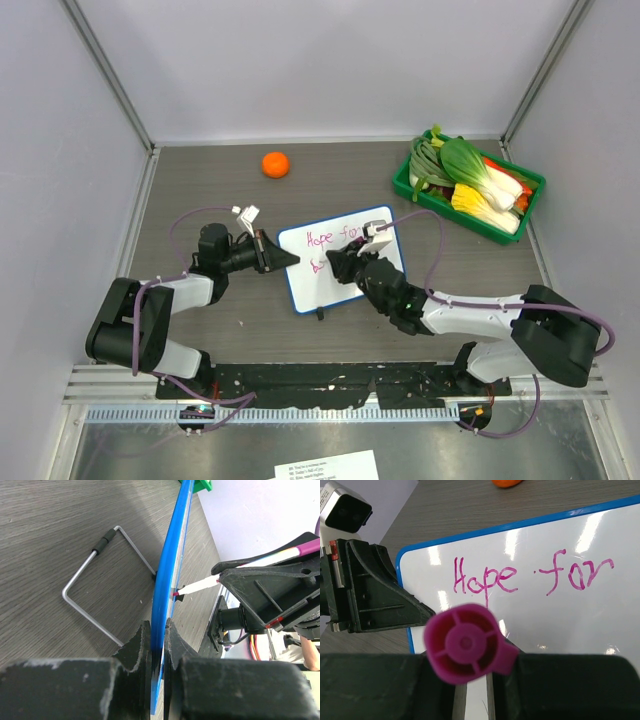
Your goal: Write a sentence on the whiteboard
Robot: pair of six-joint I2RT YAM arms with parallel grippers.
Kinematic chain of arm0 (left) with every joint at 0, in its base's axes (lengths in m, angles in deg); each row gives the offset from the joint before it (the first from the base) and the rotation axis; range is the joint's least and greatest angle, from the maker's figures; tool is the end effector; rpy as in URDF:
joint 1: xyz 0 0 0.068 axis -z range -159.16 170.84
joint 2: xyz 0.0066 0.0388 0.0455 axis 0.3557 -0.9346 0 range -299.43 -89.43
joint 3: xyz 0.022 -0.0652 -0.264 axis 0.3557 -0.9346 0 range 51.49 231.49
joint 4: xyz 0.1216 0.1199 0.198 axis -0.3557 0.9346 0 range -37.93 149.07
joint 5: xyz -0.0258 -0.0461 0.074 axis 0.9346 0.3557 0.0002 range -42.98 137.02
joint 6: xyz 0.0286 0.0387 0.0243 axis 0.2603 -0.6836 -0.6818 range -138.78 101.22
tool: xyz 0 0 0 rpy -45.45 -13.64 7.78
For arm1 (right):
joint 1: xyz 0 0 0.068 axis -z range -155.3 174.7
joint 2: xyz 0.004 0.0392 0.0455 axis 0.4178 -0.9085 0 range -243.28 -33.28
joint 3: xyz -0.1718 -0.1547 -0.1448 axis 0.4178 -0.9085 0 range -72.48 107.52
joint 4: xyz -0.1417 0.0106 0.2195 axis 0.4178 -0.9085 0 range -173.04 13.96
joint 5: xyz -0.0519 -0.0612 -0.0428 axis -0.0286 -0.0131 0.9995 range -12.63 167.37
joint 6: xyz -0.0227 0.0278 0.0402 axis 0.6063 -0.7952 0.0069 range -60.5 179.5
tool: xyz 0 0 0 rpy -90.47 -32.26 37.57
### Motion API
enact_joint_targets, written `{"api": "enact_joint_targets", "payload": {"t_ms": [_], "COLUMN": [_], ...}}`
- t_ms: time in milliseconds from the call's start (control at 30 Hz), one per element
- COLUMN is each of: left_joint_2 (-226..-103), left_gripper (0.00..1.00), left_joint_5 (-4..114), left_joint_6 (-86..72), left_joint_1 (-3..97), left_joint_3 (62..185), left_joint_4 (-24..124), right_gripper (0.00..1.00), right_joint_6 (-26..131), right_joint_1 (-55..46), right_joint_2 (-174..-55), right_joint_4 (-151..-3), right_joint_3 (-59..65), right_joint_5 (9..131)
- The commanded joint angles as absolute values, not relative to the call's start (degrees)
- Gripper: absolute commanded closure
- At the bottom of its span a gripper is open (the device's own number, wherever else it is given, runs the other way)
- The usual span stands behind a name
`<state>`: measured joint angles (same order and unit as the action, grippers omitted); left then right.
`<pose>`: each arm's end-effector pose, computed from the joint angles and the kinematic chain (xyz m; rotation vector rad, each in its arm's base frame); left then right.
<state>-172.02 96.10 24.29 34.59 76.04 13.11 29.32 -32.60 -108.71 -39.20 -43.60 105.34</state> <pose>0.2447 -0.0876 0.1674 0.1208 2.0614 -1.4541 0.1597 0.2180 0.2146 -0.0524 1.7711 0.6992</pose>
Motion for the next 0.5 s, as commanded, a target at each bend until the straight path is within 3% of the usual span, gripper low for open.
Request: {"api": "enact_joint_targets", "payload": {"t_ms": [0,467], "left_joint_2": [-174.25,-174.34], "left_gripper": [1.00,1.00], "left_joint_5": [87.45,87.36], "left_joint_6": [17.25,17.16], "left_joint_1": [34.99,34.90], "left_joint_3": [74.78,74.87], "left_joint_4": [21.48,21.48], "right_gripper": [0.99,0.99], "right_joint_6": [28.21,26.89], "right_joint_1": [-32.61,-32.52], "right_joint_2": [-109.56,-107.63], "right_joint_4": [-39.30,-41.94], "right_joint_3": [-41.99,-45.15], "right_joint_5": [104.27,103.56]}}
